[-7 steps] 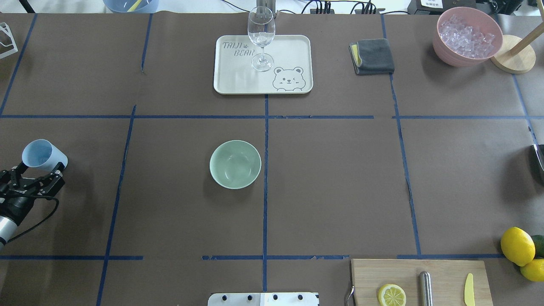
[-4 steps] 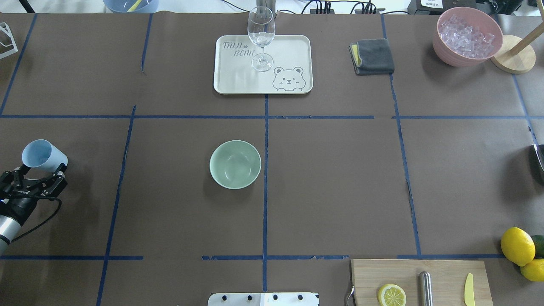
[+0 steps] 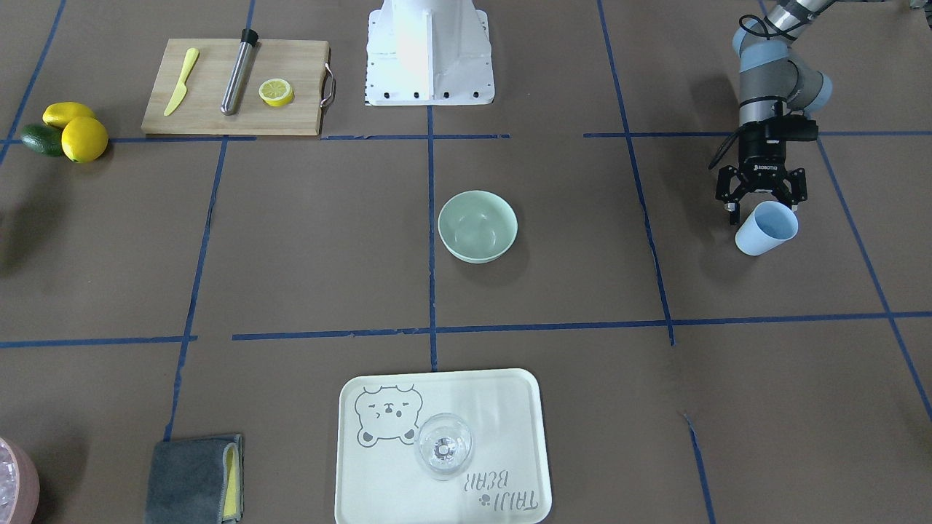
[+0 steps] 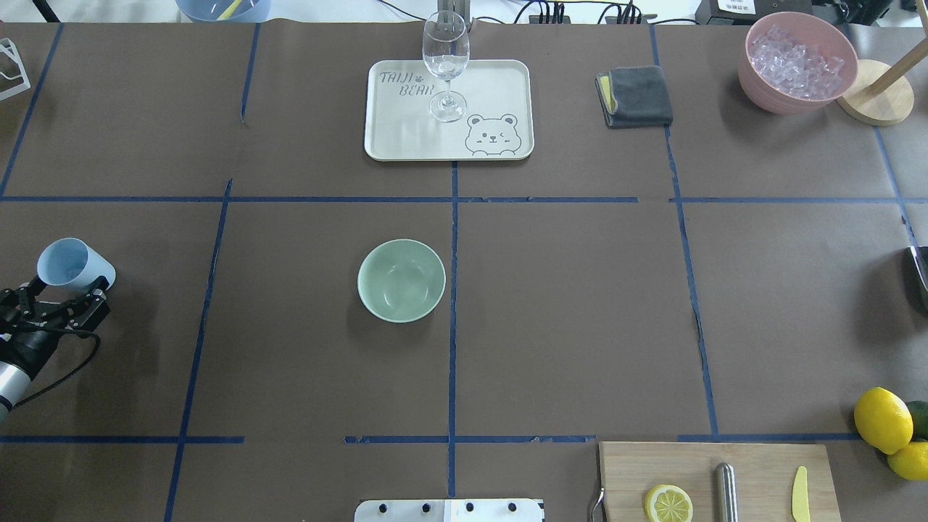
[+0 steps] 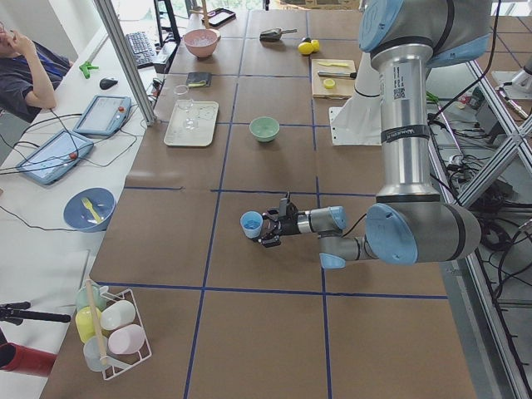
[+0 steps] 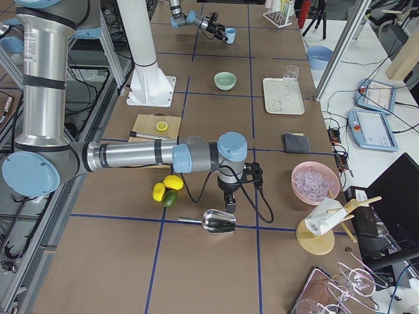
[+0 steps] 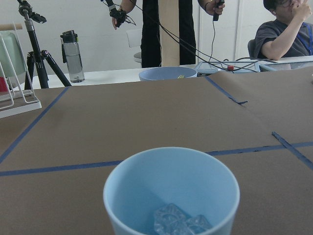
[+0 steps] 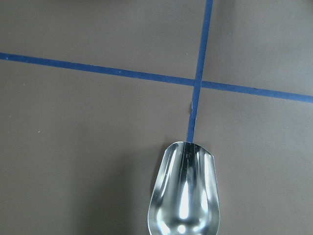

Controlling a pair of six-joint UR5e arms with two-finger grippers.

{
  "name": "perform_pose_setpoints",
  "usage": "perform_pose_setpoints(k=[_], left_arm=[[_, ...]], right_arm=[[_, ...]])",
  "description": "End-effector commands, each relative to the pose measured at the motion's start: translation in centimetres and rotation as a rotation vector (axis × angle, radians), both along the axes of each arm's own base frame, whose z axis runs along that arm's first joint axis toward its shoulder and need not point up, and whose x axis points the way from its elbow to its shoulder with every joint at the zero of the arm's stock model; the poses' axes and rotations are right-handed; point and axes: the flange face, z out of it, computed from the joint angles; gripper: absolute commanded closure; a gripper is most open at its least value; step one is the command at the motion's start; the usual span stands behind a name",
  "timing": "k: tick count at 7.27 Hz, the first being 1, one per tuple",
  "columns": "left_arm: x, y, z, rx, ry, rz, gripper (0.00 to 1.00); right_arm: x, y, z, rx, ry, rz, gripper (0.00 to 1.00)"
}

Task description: Pour ice into bowl

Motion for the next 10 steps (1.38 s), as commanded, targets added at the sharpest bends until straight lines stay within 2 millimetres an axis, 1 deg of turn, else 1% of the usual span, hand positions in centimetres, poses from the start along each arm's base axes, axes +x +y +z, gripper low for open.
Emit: perform_pose_setpoints(k=[1,2,3,4,5,6,8,10], left_arm=[[0.1,-0.5,0.1,-0.005,0.002,-0.004,0.00],[0.5,-0.8,-0.1,-0.006,-0.001,-0.008,0.00],[1.2,-1.5,-0.7,-0.007,0.008,-0.014,0.00],[1.0,-2.2,-0.7,-0.014,0.002,-0.022,0.00],[0.2,-3.0,0.0,-0.025,-0.011,-0.033,0.00],[0.1,-3.5,0.3,-0.029,-0.018,-0.040,0.00],[2.3,-4.4,0.0,-0.026,-0.007,-0.039,0.00],[2.8,-4.6,-0.1,-0.023,-0.003,-0.040,0.00]], right_arm=[[0.0,-0.1,0.0,0.000,0.001,0.000,0.00],[0.0,-0.1,-0.1,0.001,0.001,0.002,0.00],[0.0,-0.1,-0.1,0.001,0.001,0.002,0.00],[0.0,-0.1,-0.1,0.001,0.001,0.002,0.00],[0.0,-0.1,-0.1,0.001,0.001,0.002,0.00],[0.0,-0.1,-0.1,0.001,0.001,0.002,0.00],[0.0,-0.1,-0.1,0.001,0.001,0.002,0.00],[0.1,-0.3,-0.2,0.003,0.001,0.005,0.00]])
